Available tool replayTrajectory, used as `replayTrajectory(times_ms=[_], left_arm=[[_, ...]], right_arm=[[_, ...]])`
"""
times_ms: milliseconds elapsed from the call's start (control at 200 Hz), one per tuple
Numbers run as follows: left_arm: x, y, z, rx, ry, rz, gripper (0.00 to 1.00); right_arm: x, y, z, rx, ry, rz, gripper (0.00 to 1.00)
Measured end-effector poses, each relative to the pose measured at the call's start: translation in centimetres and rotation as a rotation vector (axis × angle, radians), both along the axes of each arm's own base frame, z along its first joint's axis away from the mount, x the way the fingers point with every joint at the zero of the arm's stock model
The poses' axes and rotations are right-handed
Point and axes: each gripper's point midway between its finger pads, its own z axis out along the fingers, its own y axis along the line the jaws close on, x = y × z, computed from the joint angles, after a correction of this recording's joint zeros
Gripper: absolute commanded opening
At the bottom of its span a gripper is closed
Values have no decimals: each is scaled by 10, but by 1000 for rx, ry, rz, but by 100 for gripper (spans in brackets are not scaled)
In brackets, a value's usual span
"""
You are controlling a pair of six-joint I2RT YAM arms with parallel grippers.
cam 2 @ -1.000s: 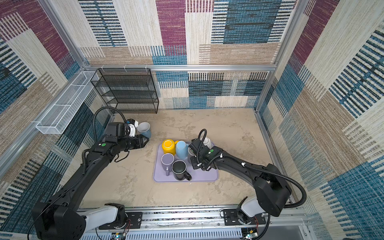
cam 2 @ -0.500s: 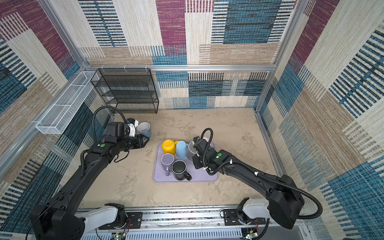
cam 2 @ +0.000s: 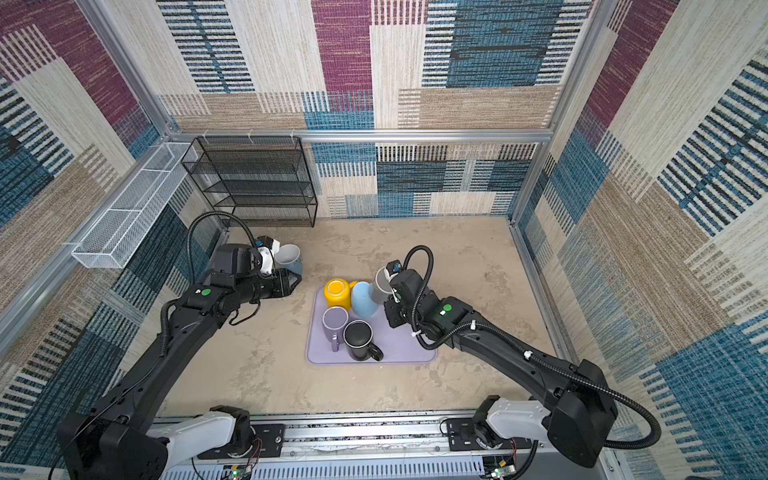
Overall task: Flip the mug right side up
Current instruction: 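Lift the grey mug off the tray with the right gripper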
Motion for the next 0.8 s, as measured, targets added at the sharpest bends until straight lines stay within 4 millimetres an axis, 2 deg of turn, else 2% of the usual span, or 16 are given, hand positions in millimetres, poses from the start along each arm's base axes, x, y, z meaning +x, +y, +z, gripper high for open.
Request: replayTrajectory(times_ms=[260,796], left_arm=[[-2,-1,3,0,-10,-5,43],[-6,-2,0,4,-5,-7,43]], right_arm=[[9,3,20,8,-52,-6,0],[17,4,31,36,-84,-17,0]])
